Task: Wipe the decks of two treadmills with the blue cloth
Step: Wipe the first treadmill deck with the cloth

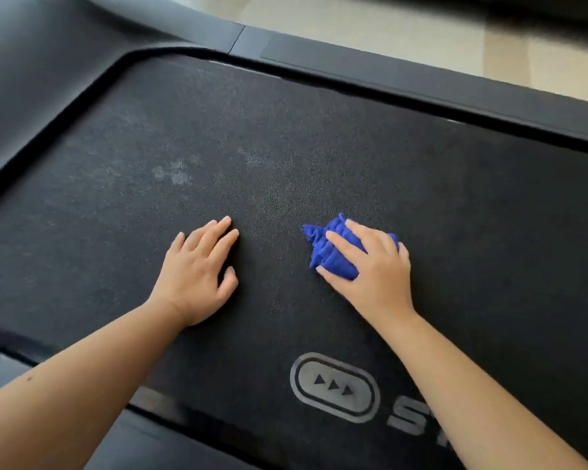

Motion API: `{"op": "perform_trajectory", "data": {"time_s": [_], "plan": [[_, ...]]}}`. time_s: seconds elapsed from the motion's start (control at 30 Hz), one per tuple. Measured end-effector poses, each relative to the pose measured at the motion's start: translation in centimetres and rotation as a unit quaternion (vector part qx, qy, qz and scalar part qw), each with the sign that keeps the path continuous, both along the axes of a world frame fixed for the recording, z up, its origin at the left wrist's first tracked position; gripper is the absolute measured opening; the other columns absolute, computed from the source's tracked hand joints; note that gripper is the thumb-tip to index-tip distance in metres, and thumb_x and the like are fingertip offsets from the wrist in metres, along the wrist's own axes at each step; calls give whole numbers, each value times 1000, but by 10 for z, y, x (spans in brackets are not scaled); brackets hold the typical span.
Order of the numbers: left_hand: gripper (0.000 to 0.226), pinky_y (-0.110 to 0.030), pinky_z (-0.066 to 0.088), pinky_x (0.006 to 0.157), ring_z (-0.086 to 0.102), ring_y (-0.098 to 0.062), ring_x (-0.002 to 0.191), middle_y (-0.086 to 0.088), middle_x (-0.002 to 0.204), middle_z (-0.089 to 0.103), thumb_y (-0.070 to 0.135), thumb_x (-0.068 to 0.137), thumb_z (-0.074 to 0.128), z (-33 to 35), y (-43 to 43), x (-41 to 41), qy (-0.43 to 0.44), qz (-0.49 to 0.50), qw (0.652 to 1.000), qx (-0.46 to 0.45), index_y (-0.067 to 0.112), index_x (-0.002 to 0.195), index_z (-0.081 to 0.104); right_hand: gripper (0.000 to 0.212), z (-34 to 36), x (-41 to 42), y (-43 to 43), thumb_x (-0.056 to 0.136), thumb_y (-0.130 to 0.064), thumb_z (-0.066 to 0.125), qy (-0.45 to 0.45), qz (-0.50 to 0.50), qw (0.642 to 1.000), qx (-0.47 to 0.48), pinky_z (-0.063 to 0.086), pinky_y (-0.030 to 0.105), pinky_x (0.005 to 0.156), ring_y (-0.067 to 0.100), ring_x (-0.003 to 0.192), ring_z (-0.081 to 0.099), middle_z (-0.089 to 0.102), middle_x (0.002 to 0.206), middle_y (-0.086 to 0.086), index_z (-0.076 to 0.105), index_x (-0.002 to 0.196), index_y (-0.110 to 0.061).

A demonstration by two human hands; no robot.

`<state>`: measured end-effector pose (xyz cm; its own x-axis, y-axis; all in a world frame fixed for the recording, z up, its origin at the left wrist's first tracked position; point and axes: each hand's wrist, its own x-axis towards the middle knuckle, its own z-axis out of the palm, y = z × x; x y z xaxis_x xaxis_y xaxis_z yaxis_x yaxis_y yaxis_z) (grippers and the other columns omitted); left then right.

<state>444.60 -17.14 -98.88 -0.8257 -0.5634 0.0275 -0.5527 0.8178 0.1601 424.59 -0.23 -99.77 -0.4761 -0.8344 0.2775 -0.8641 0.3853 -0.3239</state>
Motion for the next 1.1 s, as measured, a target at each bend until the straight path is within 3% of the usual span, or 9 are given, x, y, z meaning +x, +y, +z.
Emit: {"op": "perform_trajectory", "data": {"time_s": [0.07, 0.1, 0.23, 0.33, 0.67, 0.77, 0.9, 1.0, 1.1], "plan": [[54, -54, 40, 93, 46, -35, 119, -19, 131, 50, 37, 79, 36, 4, -3, -25, 14, 2, 1000, 4, -1, 111, 57, 52, 0, -23, -20, 72, -59, 49, 2, -19, 1000, 9, 46, 57, 83, 29, 99, 61, 64, 118, 3, 70, 109, -29], [54, -56, 36, 95, 43, -36, 124, -20, 135, 46, 37, 80, 36, 7, -5, -41, 17, -4, 1000, 8, -1, 114, 56, 52, -1, -36, -30, 73, -59, 50, 3, -23, 1000, 7, 44, 57, 83, 30, 101, 60, 64, 119, 3, 69, 109, -29], [74, -54, 10, 112, -1, -18, 143, -1, 155, 2, 51, 83, 15, -5, -15, -83, 15, -42, 999, 27, 14, 147, 20, 48, -6, -84, -65, 78, -51, 67, -29, -48, 998, 11, 31, 53, 97, 26, 120, 46, 53, 134, -3, 61, 122, -33], [75, -41, -7, 114, -18, -5, 139, 13, 152, -12, 57, 80, 5, -16, -21, -85, 7, -45, 998, 48, 25, 148, 7, 50, -9, -119, -89, 77, -54, 67, -19, -32, 999, -19, 31, 51, 98, 26, 121, 44, 52, 134, -4, 60, 123, -34], [68, -39, -5, 113, -13, -1, 139, 15, 154, -3, 55, 85, 19, -12, -20, -82, 11, -46, 997, 59, 27, 147, 15, 57, 1, -215, -178, 83, -58, 56, -3, -63, 997, 50, 31, 47, 102, 27, 128, 36, 42, 141, -2, 48, 134, -34], [68, -40, -4, 113, -12, -1, 139, 15, 154, -2, 55, 85, 20, -10, -20, -82, 15, -43, 997, 63, 26, 147, 17, 57, 2, -198, -160, 81, -60, 57, 2, -43, 998, 37, 33, 47, 99, 28, 124, 40, 46, 137, -1, 53, 131, -32], [71, -37, -7, 112, -15, 1, 138, 16, 153, -5, 57, 83, 17, -9, -18, -83, 12, -39, 997, 64, 27, 147, 15, 57, -5, -123, -85, 71, -62, 50, 31, 44, 997, -51, 43, 50, 87, 31, 105, 56, 60, 120, 4, 66, 113, -28], [72, -35, -9, 112, -17, 2, 137, 17, 153, -7, 58, 81, 14, -9, -17, -83, 8, -38, 997, 60, 28, 147, 13, 50, -11, -70, -31, 70, -57, 57, 30, 117, 990, -77, 44, 52, 87, 26, 107, 59, 61, 121, 1, 65, 112, -30], [72, -36, -5, 113, -13, 1, 139, 15, 153, -2, 57, 82, 17, -10, -17, -84, 17, -39, 997, 60, 26, 147, 17, 51, -10, -70, -26, 69, -60, 56, 16, 147, 986, -74, 45, 50, 87, 22, 105, 59, 62, 121, -2, 67, 110, -32]]}}
